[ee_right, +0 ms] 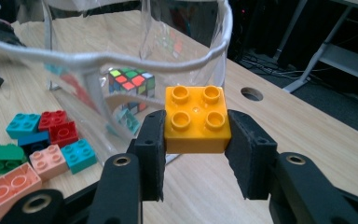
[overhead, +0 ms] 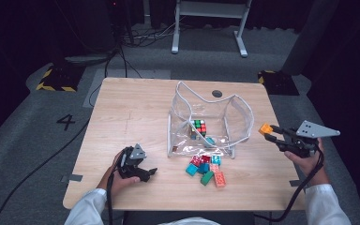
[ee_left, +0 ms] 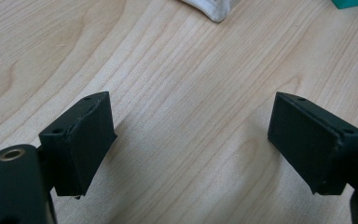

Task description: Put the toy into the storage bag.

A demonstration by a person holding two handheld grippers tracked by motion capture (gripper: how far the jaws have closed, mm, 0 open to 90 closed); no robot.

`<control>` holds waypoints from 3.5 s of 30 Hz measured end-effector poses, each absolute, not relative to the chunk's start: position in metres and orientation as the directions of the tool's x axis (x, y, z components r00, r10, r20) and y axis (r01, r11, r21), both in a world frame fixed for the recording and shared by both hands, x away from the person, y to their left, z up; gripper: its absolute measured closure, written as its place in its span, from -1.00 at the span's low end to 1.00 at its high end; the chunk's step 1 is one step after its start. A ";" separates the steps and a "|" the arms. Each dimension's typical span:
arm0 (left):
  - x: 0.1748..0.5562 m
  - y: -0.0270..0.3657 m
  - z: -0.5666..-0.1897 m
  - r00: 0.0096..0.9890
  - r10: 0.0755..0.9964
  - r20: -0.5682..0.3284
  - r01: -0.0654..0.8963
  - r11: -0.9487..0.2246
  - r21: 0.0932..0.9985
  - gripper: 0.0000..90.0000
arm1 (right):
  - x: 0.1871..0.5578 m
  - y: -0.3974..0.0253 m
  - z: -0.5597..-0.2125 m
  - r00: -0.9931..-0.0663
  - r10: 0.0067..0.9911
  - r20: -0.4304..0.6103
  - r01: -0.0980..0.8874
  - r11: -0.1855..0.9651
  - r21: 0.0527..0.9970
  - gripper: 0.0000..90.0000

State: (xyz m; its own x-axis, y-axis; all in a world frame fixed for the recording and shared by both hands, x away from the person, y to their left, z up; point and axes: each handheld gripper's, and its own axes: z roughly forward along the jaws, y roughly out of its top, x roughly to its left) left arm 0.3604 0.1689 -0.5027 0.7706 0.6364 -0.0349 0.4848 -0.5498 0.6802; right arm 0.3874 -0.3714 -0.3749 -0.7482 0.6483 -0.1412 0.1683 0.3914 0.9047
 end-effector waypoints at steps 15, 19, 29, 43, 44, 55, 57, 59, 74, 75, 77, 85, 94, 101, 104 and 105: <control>0.360 0.169 -0.503 0.771 0.636 -0.035 0.485 -0.551 0.679 -0.68 | 0.415 -0.349 -0.342 -0.771 0.619 -0.149 0.145 0.399 0.905 0.32; 0.360 0.169 -0.503 0.771 0.636 -0.035 0.485 -0.550 0.680 -0.68 | 0.423 -0.335 -0.341 -0.791 0.595 -0.144 0.143 0.409 0.901 0.32; 0.360 0.169 -0.503 0.771 0.636 -0.035 0.485 -0.550 0.680 -0.68 | 0.438 -0.303 -0.333 -0.819 0.550 -0.165 0.140 0.469 0.872 0.32; 0.360 0.169 -0.503 0.771 0.636 -0.035 0.485 -0.550 0.680 -0.68 | 0.465 -0.260 -0.330 -0.863 0.464 -0.200 0.129 0.586 0.800 0.32; 0.360 0.169 -0.503 0.771 0.636 -0.034 0.484 -0.550 0.680 -0.68 | 0.469 -0.256 -0.331 -0.875 0.444 -0.192 0.133 0.602 0.787 0.32; 0.360 0.169 -0.503 0.771 0.636 -0.033 0.484 -0.551 0.680 -0.67 | 0.489 -0.235 -0.345 -0.897 0.397 -0.194 0.170 0.715 0.678 0.32; 0.360 0.169 -0.503 0.771 0.636 -0.033 0.484 -0.550 0.680 -0.67 | 0.493 -0.232 -0.347 -0.898 0.394 -0.195 0.183 0.738 0.650 0.32; 0.360 0.169 -0.503 0.772 0.635 -0.032 0.482 -0.553 0.680 -0.67 | 0.496 -0.229 -0.349 -0.898 0.394 -0.196 0.201 0.763 0.614 0.32; 0.360 0.169 -0.503 0.771 0.636 -0.031 0.482 -0.552 0.680 -0.67 | 0.511 -0.213 -0.365 -0.901 0.378 -0.214 0.278 0.881 0.383 0.32; 0.360 0.169 -0.503 0.772 0.635 -0.031 0.482 -0.552 0.680 -0.67 | 0.511 -0.214 -0.364 -0.901 0.378 -0.212 0.282 0.883 0.375 0.32; 0.360 0.169 -0.503 0.772 0.635 -0.032 0.482 -0.552 0.681 -0.67 | 0.509 -0.216 -0.363 -0.905 0.369 -0.213 0.275 0.888 0.369 0.32; 0.360 0.169 -0.503 0.774 0.632 -0.028 0.479 -0.557 0.678 -0.67 | 0.501 -0.227 -0.359 -0.910 0.355 -0.213 0.261 0.891 0.371 0.31; 0.360 0.169 -0.503 0.773 0.634 -0.032 0.481 -0.553 0.680 -0.67 | 0.493 -0.240 -0.349 -0.894 0.396 -0.207 0.243 0.819 0.520 0.13; 0.360 0.169 -0.503 0.773 0.634 -0.032 0.482 -0.553 0.680 -0.67 | 0.480 -0.247 -0.346 -0.877 0.449 -0.171 0.254 0.735 0.628 -0.01; 0.360 0.169 -0.503 0.772 0.635 -0.033 0.482 -0.552 0.680 -0.68 | 0.469 -0.254 -0.342 -0.873 0.463 -0.156 0.230 0.671 0.705 -0.09; 0.360 0.169 -0.503 0.773 0.634 -0.032 0.482 -0.553 0.680 -0.68 | 0.466 -0.255 -0.341 -0.872 0.465 -0.152 0.222 0.652 0.725 -0.12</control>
